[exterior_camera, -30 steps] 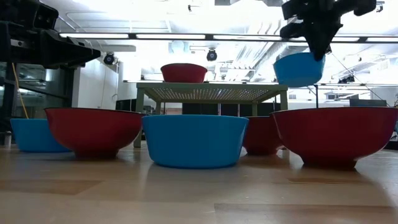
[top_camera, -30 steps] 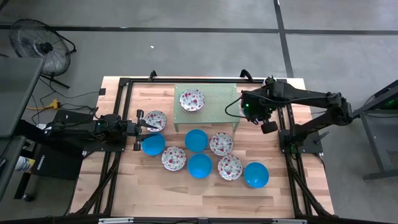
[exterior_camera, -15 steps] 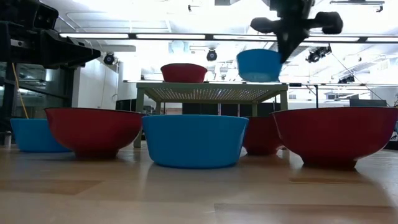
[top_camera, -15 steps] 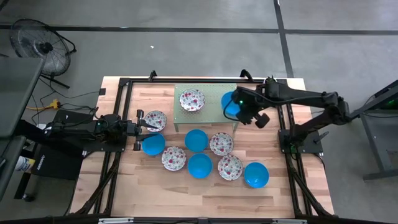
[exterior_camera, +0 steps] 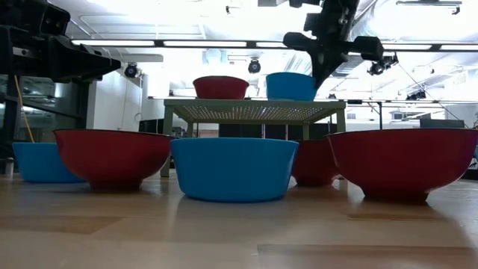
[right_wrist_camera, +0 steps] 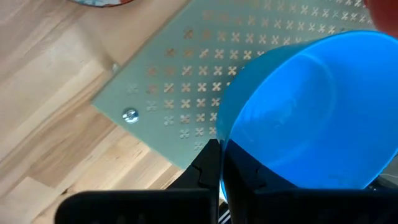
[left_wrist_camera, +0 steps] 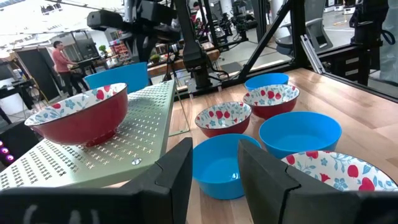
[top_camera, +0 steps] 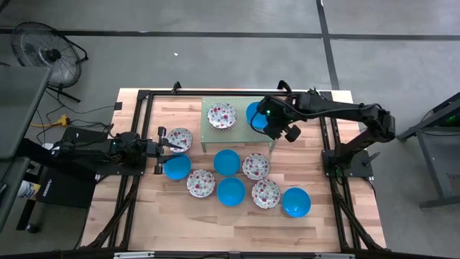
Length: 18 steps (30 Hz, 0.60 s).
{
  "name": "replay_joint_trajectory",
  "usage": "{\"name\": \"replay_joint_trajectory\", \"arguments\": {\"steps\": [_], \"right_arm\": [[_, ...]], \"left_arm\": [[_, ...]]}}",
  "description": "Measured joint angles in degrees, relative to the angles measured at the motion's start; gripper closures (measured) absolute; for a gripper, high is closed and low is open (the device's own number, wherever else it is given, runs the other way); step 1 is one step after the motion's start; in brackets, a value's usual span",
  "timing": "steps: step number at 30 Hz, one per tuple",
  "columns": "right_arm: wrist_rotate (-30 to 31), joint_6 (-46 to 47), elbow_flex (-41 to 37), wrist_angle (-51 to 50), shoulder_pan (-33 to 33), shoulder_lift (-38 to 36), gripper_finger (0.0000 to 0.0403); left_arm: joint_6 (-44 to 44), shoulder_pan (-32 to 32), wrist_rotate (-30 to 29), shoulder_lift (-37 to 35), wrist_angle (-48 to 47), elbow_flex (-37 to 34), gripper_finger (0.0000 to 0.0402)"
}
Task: Pick & Place Mini bowls
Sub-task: Put the light blue bowl on the shelf
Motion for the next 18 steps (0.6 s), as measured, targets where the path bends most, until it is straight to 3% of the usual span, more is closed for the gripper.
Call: {"name": "replay_joint_trajectory", "arguments": {"steps": [18], "right_arm": [[-0.4, 3.2, 0.0, 1.3, -1.0, 0.7, 0.0398]], "left_arm": [[0.0, 0.0, 0.0, 0.0, 0.0, 0.0, 0.0278]]}}
